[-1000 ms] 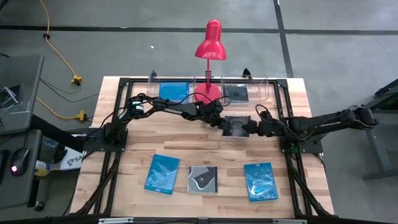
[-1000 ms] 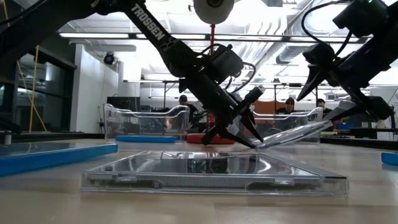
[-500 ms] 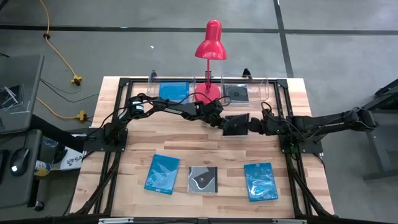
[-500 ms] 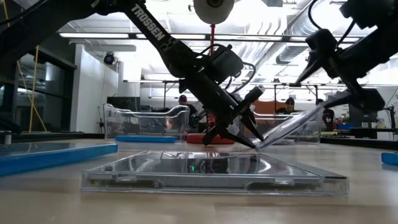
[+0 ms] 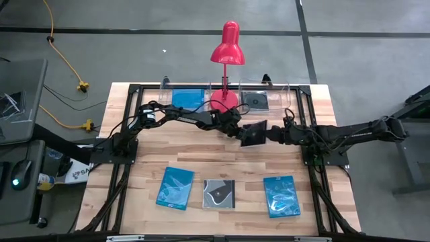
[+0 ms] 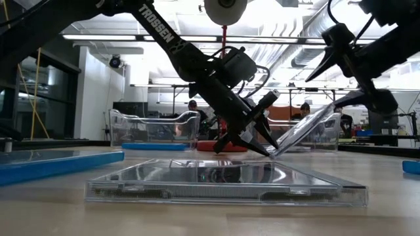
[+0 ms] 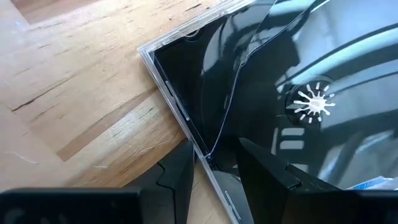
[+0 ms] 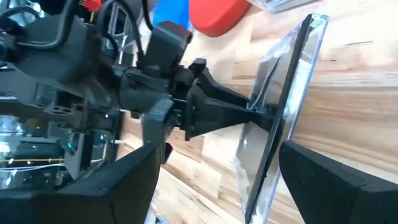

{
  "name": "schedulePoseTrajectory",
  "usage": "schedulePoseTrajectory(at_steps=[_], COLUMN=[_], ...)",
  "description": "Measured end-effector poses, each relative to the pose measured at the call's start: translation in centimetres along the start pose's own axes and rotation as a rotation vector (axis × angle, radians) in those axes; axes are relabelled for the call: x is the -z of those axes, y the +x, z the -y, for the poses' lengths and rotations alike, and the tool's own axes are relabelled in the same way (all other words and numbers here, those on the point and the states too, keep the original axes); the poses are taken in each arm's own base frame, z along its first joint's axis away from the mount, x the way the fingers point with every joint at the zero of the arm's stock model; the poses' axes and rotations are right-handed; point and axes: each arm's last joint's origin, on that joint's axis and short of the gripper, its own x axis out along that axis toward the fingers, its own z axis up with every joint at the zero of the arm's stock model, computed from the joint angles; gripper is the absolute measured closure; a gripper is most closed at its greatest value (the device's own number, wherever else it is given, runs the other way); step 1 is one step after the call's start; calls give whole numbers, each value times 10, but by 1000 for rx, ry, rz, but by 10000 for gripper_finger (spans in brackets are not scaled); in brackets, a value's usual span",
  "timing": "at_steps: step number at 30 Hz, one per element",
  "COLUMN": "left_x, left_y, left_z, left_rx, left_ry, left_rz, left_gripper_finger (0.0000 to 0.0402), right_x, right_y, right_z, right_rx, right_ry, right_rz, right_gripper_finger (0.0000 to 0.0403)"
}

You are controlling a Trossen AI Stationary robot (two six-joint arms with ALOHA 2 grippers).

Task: Pick & place jewel cases by type
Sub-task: Put the right black cd case into the right transparent bin

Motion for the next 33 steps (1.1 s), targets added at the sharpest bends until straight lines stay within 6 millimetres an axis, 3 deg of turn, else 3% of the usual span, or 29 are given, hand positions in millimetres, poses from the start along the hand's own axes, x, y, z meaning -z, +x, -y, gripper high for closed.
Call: schedulePoseTrajectory(at_steps=[21, 33], left_x=[0, 0], left_y=[0, 0], left_z=[0, 1], left_rx=[8, 10], left_ry=[11, 12], left_rz=[-8, -4], left_gripper_finger=[282, 282], right_x=[3, 4], right_y=[0, 0], right_z=[7, 16], right_rx=[51, 144], right_ry=[-20, 2], right_rz=[-54, -79], right_gripper_finger=[97, 207])
